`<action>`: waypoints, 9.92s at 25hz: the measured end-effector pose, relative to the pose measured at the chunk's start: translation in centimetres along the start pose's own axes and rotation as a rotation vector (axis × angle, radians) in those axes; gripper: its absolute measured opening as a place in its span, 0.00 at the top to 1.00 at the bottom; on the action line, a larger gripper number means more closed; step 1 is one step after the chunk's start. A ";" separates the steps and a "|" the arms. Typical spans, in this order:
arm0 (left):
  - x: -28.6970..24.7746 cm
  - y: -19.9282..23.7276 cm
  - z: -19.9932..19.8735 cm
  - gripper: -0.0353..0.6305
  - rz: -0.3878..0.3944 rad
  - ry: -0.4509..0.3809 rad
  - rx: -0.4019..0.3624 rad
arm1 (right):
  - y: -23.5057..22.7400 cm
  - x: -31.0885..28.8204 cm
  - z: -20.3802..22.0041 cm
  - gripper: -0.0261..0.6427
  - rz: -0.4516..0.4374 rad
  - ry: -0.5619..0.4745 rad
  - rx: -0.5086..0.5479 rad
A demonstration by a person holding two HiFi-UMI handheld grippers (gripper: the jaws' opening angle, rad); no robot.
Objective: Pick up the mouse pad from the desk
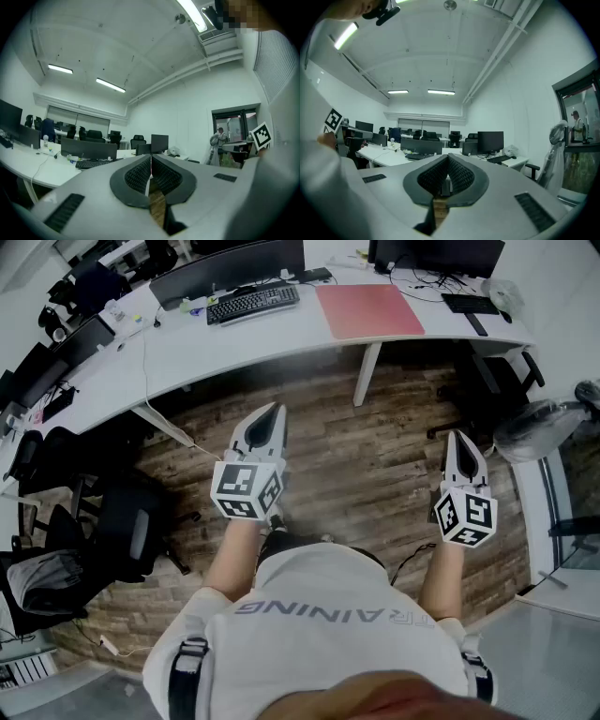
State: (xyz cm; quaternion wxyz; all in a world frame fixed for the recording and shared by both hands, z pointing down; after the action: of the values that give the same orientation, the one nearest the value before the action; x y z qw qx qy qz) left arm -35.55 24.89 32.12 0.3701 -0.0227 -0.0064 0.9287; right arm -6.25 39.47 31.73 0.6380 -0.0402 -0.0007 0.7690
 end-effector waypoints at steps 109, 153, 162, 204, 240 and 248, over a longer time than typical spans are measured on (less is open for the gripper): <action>-63.4 13.2 2.3 0.90 -0.295 0.168 0.063 | -28.3 -70.8 1.0 0.92 -0.331 0.229 -0.039; -72.9 19.6 38.4 0.45 -0.256 1.052 0.268 | -32.4 -83.4 34.4 0.44 -0.188 1.011 0.051; -72.7 19.3 39.0 0.44 -0.307 1.028 0.316 | -32.3 -83.2 34.7 0.47 -0.167 0.980 -0.023; -72.1 11.6 14.0 0.82 -0.299 0.447 0.165 | -28.7 -78.3 10.6 0.87 -0.330 0.434 0.019; -68.6 10.1 -6.7 0.82 -0.376 0.001 -0.045 | -27.7 -73.4 -10.9 0.87 -0.416 -0.079 0.016; -68.2 10.0 -6.5 0.82 -0.376 -0.007 -0.041 | -27.3 -72.9 -10.7 0.87 -0.413 -0.075 0.016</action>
State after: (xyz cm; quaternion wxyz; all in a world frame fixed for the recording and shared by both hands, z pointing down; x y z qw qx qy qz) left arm 7.30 -29.27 27.91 0.5364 -0.0256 -0.0306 0.8430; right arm 34.51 -27.50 26.97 0.7820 -0.0054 -0.0264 0.6227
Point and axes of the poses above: the fingertips, and each gripper's own axes: x backward along the fingers, y to its left, z out of its underside, the point moved 1 cm from there along x, backward along the fingers, and after that the axes turned 7 degrees about -x, right-handed, at the moved point
